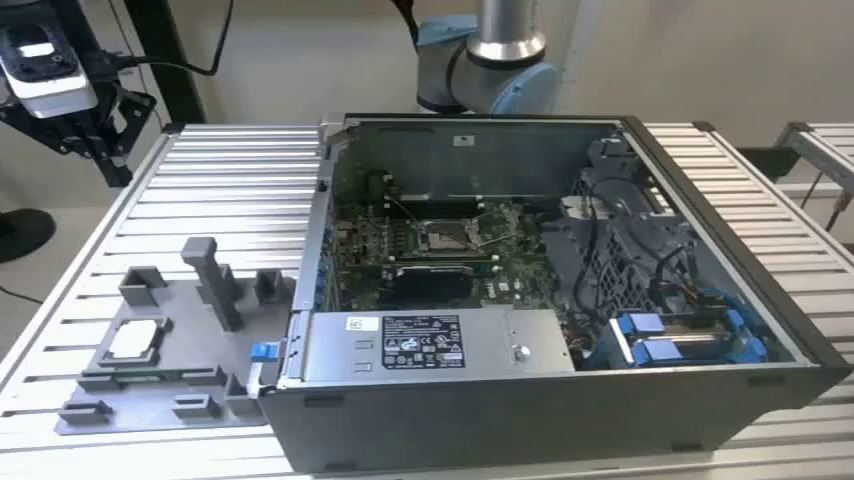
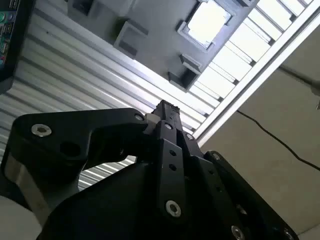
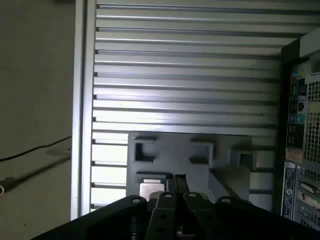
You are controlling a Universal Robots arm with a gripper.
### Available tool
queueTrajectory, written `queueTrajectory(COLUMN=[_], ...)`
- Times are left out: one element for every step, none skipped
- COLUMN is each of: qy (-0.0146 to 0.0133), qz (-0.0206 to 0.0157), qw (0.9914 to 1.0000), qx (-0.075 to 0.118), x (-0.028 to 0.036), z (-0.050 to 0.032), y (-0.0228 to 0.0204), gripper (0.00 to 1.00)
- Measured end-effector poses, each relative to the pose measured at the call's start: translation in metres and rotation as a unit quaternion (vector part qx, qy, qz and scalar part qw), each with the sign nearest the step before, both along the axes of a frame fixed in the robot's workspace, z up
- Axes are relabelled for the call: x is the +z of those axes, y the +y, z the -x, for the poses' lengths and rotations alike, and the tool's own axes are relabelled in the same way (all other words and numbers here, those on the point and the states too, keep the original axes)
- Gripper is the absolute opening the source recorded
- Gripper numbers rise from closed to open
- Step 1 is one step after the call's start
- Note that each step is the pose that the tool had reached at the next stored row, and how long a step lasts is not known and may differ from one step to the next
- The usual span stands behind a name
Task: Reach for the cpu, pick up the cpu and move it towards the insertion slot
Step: 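Reach for the cpu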
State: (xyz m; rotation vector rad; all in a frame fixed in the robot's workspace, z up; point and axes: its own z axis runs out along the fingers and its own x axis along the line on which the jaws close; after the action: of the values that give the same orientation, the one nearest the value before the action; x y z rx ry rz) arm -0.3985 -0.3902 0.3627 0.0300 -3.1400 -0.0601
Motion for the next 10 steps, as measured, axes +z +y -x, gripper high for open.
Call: queueTrajectory(qy=[0.0000, 0.0000, 0.0000, 0.0000, 0.0000, 0.0000, 0.0000, 0.0000, 0.0000, 0.0000], qz=[0.0000, 0.0000, 0.0000, 0.0000, 0.0000, 0.0000, 0.0000, 0.0000, 0.0000, 0.0000], qw=[1.00000, 1.00000, 1.00000, 1.00000, 1.00000, 1.00000, 1.00000, 1.00000, 1.00000, 1.00000], qx=[0.000, 0.000, 0.000, 0.000, 0.000, 0.000, 0.000, 0.000, 0.000, 0.000], x=[0.0000, 0.0000, 0.0000, 0.0000, 0.0000, 0.0000, 0.0000, 0.0000, 0.0000, 0.0000], z=[0.0000, 0.0000, 0.0000, 0.0000, 0.0000, 0.0000, 0.0000, 0.0000, 0.0000, 0.0000], y=[0.0000, 0.0000, 0.0000, 0.0000, 0.0000, 0.0000, 0.0000, 0.0000, 0.0000, 0.0000], gripper=[0.00, 0.00, 0.00, 0.00, 0.00, 0.00, 0.00, 0.00, 0.00, 0.00])
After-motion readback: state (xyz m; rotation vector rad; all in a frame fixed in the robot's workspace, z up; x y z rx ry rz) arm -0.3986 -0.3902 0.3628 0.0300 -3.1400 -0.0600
